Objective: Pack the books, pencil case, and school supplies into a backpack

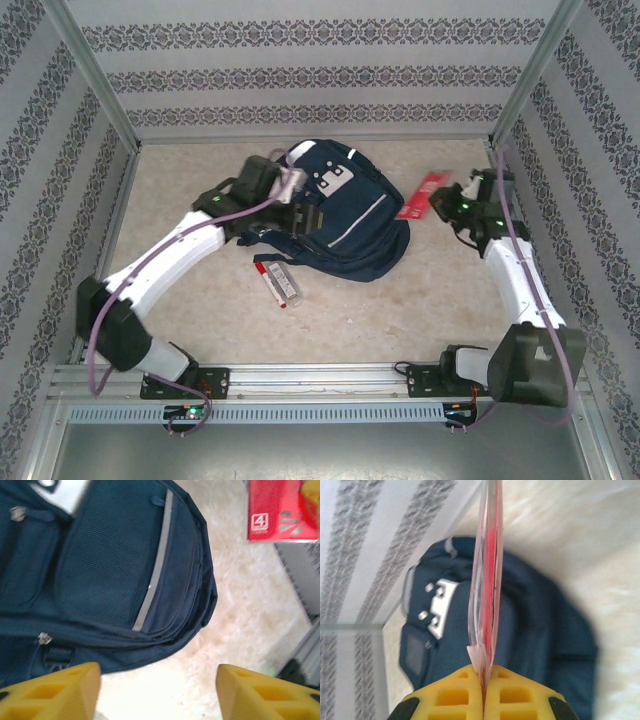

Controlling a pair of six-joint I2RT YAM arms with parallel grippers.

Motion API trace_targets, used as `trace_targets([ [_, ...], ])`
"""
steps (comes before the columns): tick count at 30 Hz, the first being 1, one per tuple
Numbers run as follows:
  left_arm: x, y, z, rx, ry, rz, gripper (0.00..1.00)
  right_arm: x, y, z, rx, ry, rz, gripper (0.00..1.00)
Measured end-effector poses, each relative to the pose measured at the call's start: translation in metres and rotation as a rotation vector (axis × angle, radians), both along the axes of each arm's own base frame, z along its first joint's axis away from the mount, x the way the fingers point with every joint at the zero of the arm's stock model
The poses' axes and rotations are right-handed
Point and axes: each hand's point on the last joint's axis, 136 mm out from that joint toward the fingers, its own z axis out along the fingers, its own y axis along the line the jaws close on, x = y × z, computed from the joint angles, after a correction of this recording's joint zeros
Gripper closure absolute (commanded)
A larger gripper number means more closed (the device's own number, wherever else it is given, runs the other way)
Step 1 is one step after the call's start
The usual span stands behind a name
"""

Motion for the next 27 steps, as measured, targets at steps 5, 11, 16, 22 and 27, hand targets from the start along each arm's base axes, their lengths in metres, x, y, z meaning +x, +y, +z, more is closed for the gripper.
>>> trace_targets([
  [5, 0.016, -0.067, -0.026, 0.173, -0.068, -0.146, 0.21, -0.025, -0.044, -0.008, -0.021, 0.011, -0.131, 1.0],
  [11, 0.034, -0.115, -0.079, 0.379, -0.092, -0.249, 0.17, -0.041, -0.046, -0.015, -0.048, 0.015, -0.131, 1.0],
  [16, 0.05, -0.115, -0.117, 0.528, -0.07, -0.243, 0.27, -0.045, -0.042, -0.018, -0.052, 0.017, -0.119, 1.0],
  [22, 0.056, -0.104, -0.132, 0.638, -0.067, -0.257, 0.78, -0.044, -0.032, -0.018, -0.052, 0.014, -0.083, 1.0],
  [27, 0.055, -0.103, -0.127, 0.673, -0.098, -0.304, 1.0, -0.043, -0.016, -0.014, -0.015, 0.001, -0.029, 1.0],
])
